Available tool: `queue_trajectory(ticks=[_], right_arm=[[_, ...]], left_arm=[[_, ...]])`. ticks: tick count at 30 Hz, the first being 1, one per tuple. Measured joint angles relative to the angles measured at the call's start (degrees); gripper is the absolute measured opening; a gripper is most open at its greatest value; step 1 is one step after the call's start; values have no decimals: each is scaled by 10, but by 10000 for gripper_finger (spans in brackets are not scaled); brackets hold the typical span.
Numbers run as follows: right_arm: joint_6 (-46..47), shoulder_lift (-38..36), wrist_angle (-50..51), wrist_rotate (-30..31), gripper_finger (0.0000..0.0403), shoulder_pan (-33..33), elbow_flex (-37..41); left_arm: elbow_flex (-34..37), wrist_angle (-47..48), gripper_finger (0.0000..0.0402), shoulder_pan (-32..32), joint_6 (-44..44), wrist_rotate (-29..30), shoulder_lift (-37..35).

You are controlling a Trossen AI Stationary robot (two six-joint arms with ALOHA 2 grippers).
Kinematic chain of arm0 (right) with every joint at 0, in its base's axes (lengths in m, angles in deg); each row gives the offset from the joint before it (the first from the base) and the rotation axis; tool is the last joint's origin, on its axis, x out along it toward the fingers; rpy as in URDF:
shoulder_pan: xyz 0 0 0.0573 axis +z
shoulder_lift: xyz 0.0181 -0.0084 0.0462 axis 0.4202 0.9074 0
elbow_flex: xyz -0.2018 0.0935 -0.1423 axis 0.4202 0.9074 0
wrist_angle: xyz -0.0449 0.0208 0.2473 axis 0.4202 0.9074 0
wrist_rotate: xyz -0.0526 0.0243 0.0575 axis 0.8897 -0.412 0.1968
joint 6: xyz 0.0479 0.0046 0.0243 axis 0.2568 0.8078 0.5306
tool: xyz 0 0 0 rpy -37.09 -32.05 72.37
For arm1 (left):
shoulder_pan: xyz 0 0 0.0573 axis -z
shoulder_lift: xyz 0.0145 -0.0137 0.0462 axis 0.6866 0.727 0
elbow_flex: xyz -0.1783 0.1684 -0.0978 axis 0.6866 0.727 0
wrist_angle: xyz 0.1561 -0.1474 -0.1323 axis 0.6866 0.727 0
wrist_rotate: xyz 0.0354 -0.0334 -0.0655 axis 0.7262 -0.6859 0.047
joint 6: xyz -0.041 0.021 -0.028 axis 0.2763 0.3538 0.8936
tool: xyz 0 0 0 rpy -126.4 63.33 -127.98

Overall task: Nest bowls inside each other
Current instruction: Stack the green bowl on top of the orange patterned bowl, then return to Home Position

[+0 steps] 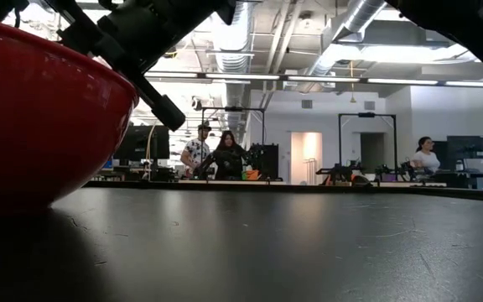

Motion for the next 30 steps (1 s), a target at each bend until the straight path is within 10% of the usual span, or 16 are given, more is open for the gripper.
queue_trajectory(ticks=[30], right_arm=[[-58,-19,120,-12,132,-19,-60]], left_arm=[[0,0,128,0,-1,7,0]])
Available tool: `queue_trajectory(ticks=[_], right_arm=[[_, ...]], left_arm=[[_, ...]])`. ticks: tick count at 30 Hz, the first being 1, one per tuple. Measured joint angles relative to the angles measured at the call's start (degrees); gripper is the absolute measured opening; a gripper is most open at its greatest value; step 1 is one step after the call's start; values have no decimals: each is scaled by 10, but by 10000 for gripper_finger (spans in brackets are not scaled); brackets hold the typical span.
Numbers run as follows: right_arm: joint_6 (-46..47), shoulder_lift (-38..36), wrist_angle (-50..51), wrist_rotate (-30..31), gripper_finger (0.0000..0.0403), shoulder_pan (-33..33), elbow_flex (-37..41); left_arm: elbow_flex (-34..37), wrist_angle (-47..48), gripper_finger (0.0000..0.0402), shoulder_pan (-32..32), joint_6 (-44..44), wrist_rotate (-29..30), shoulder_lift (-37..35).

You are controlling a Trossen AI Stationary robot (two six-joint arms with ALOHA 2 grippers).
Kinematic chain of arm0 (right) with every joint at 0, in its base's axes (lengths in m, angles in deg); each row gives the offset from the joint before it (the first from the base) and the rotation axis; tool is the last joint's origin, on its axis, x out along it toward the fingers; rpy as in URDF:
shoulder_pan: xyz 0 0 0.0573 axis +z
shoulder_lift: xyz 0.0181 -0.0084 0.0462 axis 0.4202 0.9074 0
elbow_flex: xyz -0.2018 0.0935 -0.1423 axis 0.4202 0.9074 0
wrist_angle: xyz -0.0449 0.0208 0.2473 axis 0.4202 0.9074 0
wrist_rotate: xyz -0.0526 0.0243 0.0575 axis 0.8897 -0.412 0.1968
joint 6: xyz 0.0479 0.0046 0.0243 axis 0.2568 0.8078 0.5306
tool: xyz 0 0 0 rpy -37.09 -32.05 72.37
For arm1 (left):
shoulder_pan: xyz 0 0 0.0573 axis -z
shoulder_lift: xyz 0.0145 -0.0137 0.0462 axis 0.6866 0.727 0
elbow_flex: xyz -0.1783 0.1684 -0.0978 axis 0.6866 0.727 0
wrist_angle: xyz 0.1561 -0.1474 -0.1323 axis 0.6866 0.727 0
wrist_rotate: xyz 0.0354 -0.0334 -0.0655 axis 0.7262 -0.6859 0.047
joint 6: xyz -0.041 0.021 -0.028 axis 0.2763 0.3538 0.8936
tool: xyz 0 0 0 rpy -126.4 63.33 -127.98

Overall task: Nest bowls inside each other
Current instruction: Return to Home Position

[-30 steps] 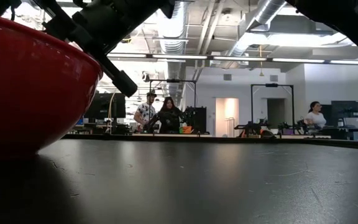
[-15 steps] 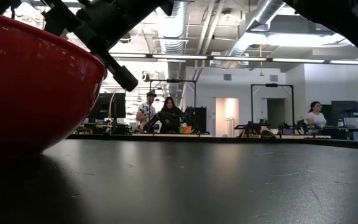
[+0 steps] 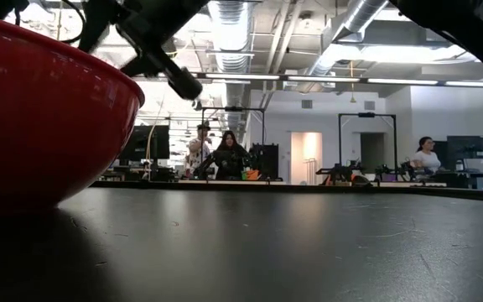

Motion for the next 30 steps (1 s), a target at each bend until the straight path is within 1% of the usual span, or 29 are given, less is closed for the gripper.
queue_trajectory(ticks=[7,11,13,14,18,21,23,27,30], right_arm=[[-18,-13,-5,11,132,-1,-1],[-46,-33,-20,-33,132,-9,-1],[-67,-49,-8,-51,132,-13,-1],[-78,-55,-17,-55,132,-15,-1],[-148,-96,4,-53,132,-19,-1],[-211,-137,37,-32,132,-20,-1],[-255,-162,60,-28,131,-21,-1],[-329,-206,127,-25,124,-22,-1],[-374,-236,184,-6,116,-22,-1]], left_arm=[[0,0,128,0,0,-2,0],[0,0,128,0,0,-3,0],[0,0,128,0,0,-3,0],[0,0,128,0,0,-3,0],[0,0,128,0,1,-3,0],[0,-2,128,0,3,-3,0],[0,-1,128,0,3,-3,0],[0,-2,128,0,5,-3,0],[0,-2,128,0,5,-3,0]])
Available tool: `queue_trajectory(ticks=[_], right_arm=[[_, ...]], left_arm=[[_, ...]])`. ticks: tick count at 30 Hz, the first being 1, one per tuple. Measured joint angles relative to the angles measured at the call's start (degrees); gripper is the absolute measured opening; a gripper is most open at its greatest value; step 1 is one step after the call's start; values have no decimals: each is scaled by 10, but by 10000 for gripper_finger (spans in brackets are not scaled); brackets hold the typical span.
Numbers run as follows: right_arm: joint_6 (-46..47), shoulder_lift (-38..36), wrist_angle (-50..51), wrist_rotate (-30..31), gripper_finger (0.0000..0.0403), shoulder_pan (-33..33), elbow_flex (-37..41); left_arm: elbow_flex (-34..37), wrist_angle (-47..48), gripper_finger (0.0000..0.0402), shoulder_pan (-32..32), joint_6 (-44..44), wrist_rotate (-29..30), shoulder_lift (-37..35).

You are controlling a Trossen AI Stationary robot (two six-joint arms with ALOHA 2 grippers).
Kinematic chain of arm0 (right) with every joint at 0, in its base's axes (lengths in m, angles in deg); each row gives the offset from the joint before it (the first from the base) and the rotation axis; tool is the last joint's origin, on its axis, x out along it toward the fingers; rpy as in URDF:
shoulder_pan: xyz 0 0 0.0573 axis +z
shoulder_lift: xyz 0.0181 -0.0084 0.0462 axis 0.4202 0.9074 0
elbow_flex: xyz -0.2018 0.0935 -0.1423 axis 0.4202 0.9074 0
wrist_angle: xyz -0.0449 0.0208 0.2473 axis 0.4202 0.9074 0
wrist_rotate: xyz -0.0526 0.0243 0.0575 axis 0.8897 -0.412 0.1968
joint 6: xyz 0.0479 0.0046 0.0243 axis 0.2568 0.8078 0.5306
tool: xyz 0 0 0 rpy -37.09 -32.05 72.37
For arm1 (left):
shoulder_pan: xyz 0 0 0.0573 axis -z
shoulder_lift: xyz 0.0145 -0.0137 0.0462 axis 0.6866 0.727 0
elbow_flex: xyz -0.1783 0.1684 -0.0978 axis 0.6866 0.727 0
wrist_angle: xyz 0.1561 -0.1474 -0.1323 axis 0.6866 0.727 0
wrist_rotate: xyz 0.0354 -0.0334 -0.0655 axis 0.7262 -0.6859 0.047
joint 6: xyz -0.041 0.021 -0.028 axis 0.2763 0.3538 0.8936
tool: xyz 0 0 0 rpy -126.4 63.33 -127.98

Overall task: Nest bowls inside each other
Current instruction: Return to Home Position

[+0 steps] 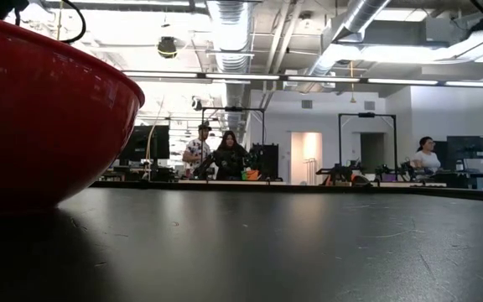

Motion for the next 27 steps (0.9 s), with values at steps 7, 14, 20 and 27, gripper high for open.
queue_trajectory(ticks=[7,14,20,27], right_arm=[[-70,-74,120,32,108,0,14],[-126,-214,100,59,107,-4,156],[-138,-386,-78,63,107,-20,418],[-138,-557,-342,37,107,-30,746]], left_arm=[[0,0,128,0,1,0,0],[0,0,128,0,1,4,0],[0,0,128,0,-1,5,0],[0,-2,128,0,-41,-30,0]])
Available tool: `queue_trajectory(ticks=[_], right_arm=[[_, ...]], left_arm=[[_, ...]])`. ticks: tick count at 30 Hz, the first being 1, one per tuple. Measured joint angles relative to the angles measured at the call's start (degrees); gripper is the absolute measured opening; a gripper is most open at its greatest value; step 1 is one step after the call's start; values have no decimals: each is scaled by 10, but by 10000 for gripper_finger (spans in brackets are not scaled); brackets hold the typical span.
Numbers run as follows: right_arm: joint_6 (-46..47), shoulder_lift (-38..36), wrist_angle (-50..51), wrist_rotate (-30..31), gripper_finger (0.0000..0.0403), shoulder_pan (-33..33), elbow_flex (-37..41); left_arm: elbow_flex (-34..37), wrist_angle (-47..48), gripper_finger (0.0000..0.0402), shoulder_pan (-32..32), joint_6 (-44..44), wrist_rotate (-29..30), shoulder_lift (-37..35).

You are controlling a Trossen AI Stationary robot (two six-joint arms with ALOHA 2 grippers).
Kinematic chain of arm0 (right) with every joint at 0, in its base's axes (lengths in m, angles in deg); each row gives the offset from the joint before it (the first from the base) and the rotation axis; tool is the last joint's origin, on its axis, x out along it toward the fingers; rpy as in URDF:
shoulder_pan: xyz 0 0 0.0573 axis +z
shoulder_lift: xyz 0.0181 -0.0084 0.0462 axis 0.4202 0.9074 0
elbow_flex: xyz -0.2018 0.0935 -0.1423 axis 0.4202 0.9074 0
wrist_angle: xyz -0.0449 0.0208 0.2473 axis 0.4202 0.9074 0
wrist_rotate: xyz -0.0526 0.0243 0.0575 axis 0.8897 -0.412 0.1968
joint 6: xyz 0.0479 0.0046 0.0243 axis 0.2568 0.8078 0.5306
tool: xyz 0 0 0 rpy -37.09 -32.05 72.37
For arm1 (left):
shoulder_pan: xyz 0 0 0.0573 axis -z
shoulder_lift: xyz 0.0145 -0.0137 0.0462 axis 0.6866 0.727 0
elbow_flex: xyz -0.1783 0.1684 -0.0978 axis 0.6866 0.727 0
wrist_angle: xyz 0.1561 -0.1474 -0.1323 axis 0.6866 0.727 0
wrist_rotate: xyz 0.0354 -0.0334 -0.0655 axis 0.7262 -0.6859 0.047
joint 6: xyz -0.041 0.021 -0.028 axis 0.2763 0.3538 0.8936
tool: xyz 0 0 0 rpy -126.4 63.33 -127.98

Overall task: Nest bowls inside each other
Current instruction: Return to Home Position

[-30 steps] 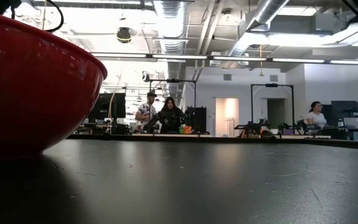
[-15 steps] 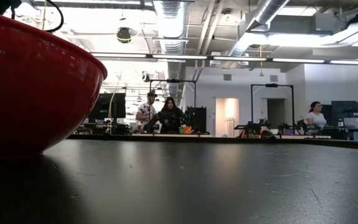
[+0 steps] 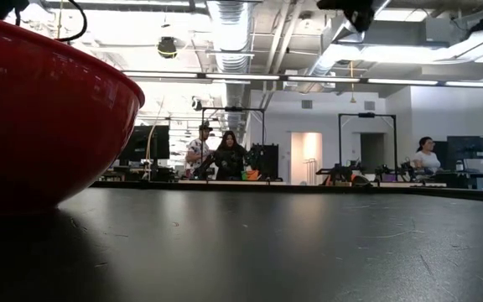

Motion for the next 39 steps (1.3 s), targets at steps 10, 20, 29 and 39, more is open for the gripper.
queue_trajectory(ticks=[10,20,29,39], right_arm=[[-82,-78,-392,12,106,14,299],[-83,-84,-516,-5,79,50,410],[-7,-169,-623,-14,9,49,564],[-38,-309,-514,21,11,40,599]], left_arm=[[95,-335,128,0,-168,-31,10],[164,-413,128,0,-265,-95,11],[165,-419,128,0,-264,-93,12],[165,-416,128,0,-260,-101,12]])
